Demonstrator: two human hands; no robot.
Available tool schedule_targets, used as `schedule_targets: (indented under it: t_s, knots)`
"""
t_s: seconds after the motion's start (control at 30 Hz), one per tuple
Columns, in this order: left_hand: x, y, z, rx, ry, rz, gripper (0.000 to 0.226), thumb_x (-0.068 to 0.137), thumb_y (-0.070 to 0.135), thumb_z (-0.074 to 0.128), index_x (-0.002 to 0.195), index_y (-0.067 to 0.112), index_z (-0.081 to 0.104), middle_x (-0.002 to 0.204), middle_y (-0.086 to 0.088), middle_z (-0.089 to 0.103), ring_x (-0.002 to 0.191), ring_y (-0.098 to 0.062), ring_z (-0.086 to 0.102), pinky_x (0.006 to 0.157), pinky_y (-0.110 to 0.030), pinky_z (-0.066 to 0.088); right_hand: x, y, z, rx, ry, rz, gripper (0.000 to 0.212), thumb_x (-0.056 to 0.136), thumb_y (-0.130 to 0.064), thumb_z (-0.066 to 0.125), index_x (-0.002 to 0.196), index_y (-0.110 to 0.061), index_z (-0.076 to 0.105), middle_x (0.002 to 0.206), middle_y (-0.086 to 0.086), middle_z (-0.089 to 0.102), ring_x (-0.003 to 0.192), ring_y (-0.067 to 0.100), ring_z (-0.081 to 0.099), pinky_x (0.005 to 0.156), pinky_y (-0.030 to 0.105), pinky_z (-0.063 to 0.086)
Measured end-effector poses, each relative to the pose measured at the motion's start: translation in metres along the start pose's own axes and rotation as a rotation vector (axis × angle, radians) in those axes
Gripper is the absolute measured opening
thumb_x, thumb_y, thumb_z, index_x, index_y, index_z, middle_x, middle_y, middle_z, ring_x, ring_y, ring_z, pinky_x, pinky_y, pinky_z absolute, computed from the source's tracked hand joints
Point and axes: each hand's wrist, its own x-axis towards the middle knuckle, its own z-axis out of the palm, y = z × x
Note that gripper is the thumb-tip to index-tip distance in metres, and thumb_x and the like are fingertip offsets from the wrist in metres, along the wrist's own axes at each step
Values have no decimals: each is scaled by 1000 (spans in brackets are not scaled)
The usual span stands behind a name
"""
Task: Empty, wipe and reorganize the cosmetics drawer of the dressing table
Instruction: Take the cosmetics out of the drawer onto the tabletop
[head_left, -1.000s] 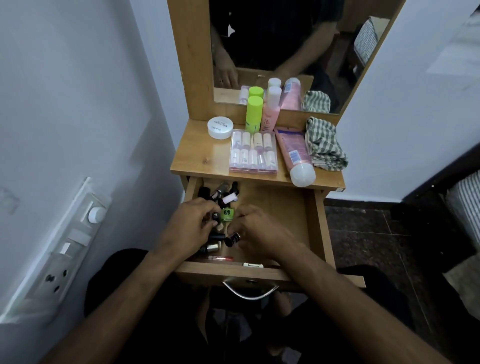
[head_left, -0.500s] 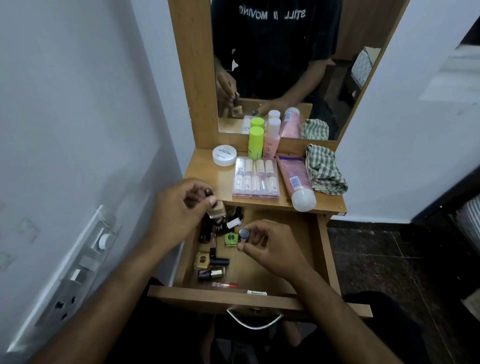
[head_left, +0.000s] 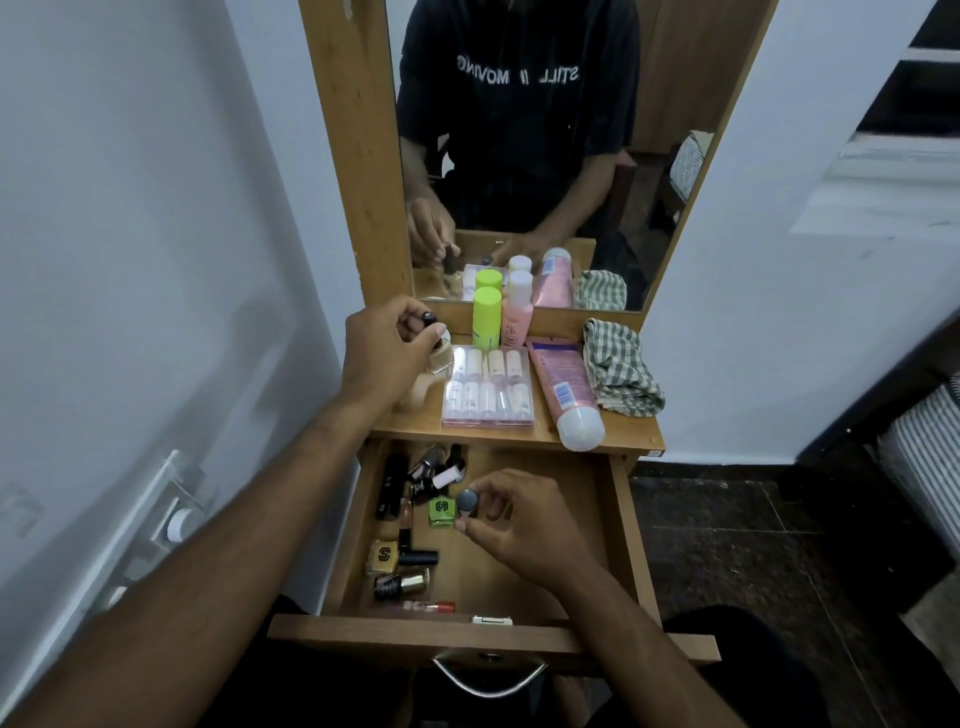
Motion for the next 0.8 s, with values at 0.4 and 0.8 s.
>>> schedule_targets:
  t_s: [0.4, 0.8]
  knots:
    - [6, -10, 5, 60, 18, -103, 13, 84, 24, 81, 85, 14, 72, 73, 2, 69, 61, -2, 57, 56, -6, 45, 3, -4, -1, 167, 129, 1, 25, 79, -28, 85, 100, -23, 74, 85, -10, 70, 76, 14, 65, 64, 26, 56]
    - [-10, -21, 16, 11, -5, -83, 16, 81, 25, 82, 84, 16, 70, 71, 7, 67, 62, -1, 58, 59, -6, 44, 72, -49, -32, 267, 384, -76, 28, 82, -16, 84, 108, -14, 75, 93, -9, 75, 78, 7, 71, 66, 15, 55]
